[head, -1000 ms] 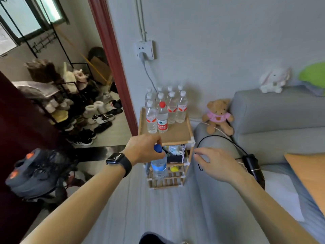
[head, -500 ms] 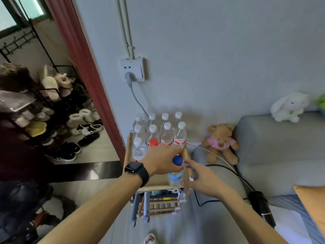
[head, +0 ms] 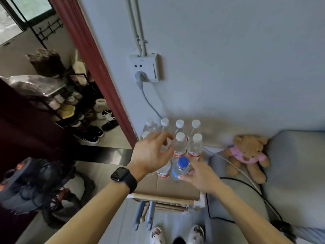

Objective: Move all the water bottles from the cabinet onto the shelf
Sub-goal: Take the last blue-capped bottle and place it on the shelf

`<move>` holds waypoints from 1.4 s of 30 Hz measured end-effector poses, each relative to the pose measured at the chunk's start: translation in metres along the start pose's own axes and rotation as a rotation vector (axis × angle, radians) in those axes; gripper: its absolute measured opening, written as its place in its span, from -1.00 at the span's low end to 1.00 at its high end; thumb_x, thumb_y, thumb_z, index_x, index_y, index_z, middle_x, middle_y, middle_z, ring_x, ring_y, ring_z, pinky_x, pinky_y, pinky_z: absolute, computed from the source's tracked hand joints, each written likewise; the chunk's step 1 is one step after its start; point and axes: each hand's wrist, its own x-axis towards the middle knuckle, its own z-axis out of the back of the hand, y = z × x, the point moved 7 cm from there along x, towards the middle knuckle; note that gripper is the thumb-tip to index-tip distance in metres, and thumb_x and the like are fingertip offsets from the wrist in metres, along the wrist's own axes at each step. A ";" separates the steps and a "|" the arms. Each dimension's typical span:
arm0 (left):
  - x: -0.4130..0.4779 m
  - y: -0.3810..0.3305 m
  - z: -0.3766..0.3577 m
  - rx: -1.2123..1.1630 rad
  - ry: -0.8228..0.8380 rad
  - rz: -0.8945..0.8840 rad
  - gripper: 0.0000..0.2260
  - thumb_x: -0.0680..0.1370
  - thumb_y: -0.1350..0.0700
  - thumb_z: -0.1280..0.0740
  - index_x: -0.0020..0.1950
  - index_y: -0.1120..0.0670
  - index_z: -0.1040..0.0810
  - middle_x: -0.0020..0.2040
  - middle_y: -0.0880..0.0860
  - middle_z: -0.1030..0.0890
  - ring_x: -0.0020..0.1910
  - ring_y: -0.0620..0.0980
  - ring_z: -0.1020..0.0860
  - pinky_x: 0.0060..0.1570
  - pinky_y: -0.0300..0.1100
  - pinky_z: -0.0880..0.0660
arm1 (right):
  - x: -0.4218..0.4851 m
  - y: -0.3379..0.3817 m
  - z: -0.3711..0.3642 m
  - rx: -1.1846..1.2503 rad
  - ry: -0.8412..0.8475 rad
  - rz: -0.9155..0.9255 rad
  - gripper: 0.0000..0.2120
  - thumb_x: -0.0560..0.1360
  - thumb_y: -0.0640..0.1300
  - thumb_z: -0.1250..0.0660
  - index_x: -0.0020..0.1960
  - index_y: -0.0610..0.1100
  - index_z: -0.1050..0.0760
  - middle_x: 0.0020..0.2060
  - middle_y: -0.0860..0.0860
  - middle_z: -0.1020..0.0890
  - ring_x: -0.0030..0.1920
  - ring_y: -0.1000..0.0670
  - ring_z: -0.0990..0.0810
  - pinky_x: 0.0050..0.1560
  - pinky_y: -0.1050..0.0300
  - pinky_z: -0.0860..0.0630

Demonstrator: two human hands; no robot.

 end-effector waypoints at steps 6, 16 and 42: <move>-0.017 0.059 -0.023 0.122 0.131 0.090 -0.50 0.59 -0.22 -0.20 0.51 -0.13 -0.29 0.53 -0.04 -0.30 0.47 0.00 -0.28 0.43 -0.01 -0.25 | 0.013 -0.006 0.000 -0.040 0.004 -0.021 -0.48 0.41 0.19 -0.46 0.21 0.43 -0.22 -0.09 0.42 -0.54 -0.15 0.27 -0.59 -0.11 0.36 -0.44; -0.027 0.074 -0.061 0.105 0.234 0.103 -0.43 0.62 -0.29 0.01 0.60 -0.20 0.02 0.63 -0.09 0.03 0.60 -0.07 0.11 0.55 0.11 0.02 | 0.011 0.023 0.022 -0.242 -0.132 0.147 -0.55 0.47 0.12 -0.39 0.34 0.21 -0.42 0.04 0.27 -0.52 -0.14 0.20 -0.51 0.01 0.24 -0.45; -0.028 0.072 -0.063 0.090 0.232 0.121 -0.42 0.60 -0.32 0.08 0.60 -0.21 0.06 0.63 -0.10 0.05 0.59 -0.09 0.15 0.55 0.09 0.03 | 0.018 0.038 0.025 -0.401 -0.149 0.085 -0.75 0.51 0.16 -0.31 -0.06 0.02 -0.34 -0.34 0.08 -0.53 -0.30 0.09 -0.51 -0.30 0.13 -0.38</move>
